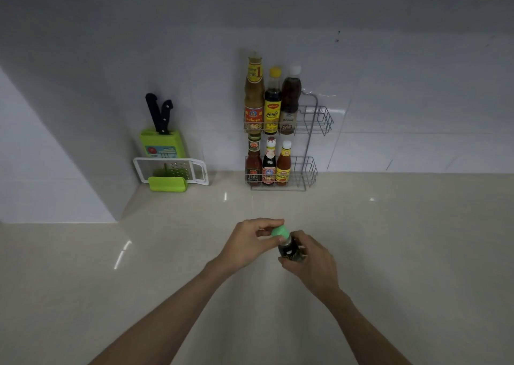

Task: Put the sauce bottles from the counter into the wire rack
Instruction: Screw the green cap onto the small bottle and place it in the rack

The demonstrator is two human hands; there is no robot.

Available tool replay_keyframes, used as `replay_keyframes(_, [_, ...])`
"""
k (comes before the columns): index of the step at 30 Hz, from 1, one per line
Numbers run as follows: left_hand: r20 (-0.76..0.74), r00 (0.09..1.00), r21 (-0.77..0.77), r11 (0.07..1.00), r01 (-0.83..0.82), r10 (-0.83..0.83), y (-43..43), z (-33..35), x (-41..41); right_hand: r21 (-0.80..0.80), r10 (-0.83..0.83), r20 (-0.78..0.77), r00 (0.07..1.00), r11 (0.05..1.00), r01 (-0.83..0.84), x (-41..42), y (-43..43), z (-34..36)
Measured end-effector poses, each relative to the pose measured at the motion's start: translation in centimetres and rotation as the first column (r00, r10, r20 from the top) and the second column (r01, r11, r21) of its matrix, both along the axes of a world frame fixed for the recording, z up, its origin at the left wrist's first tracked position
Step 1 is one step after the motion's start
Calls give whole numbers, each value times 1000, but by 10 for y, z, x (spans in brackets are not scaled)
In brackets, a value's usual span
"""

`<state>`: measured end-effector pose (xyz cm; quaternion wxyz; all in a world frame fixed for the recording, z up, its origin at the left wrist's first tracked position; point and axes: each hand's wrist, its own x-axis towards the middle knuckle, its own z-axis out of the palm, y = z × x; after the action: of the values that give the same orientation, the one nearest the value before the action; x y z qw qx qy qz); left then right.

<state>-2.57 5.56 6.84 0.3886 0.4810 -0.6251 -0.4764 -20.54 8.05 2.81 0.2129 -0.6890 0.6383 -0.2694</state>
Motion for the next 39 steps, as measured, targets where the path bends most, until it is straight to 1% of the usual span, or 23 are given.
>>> replay_keyframes(2, [-5,1000,-27,999,27,-27,-2,2,0,4,4,16,1000,1000,-4,3,0,1])
replay_keyframes(5, [26,997,-80,994,71,-69,-5,7,-4,1,6,45,999,1000,-6,4,-2,4])
replay_keyframes(7, [7,999,-87,995,47,-47,-9,13,-8,-4,11,65,998,1000,-11,3,-6,8])
replay_keyframes(10, [-8,1000,-60,998,-3,2,-16,20,-13,1,44,111,993,999,-44,-2,-16,15])
replay_keyframes(14, [-89,992,11,996,91,-90,-25,27,-11,-1,106,167,980,994,-108,-11,-28,21])
replay_keyframes(16, [-86,988,48,990,136,-132,-27,29,-12,-3,120,175,977,993,-121,-13,-32,23])
replay_keyframes(18, [-62,992,45,993,109,-106,-30,32,-17,-2,122,190,974,992,-124,-14,-37,23])
replay_keyframes(21, [-47,999,-3,1000,-22,22,-34,35,-25,-13,142,188,972,990,-142,-16,-42,26])
replay_keyframes(22, [-42,999,-4,1000,-31,30,-36,36,-26,-19,151,192,970,988,-150,-17,-44,27])
replay_keyframes(26, [-58,995,21,996,86,-84,-39,38,-25,-18,166,219,962,986,-166,-24,-48,26])
replay_keyframes(29, [-58,991,38,992,121,-119,-39,38,-25,-27,164,237,957,986,-163,-26,-50,24])
replay_keyframes(31, [-38,996,28,997,78,-77,-40,39,-30,-35,158,225,962,987,-154,-26,-52,25])
replay_keyframes(34, [-25,998,-30,998,-58,57,-43,39,-35,-61,165,213,963,986,-155,-24,-54,27])
replay_keyframes(36, [-46,998,-39,998,-54,52,-47,40,-34,-77,163,216,963,986,-149,-23,-55,28])
replay_keyframes(39, [-36,999,-43,999,6,-8,-51,42,-29,-83,154,210,966,987,-139,-23,-57,29])
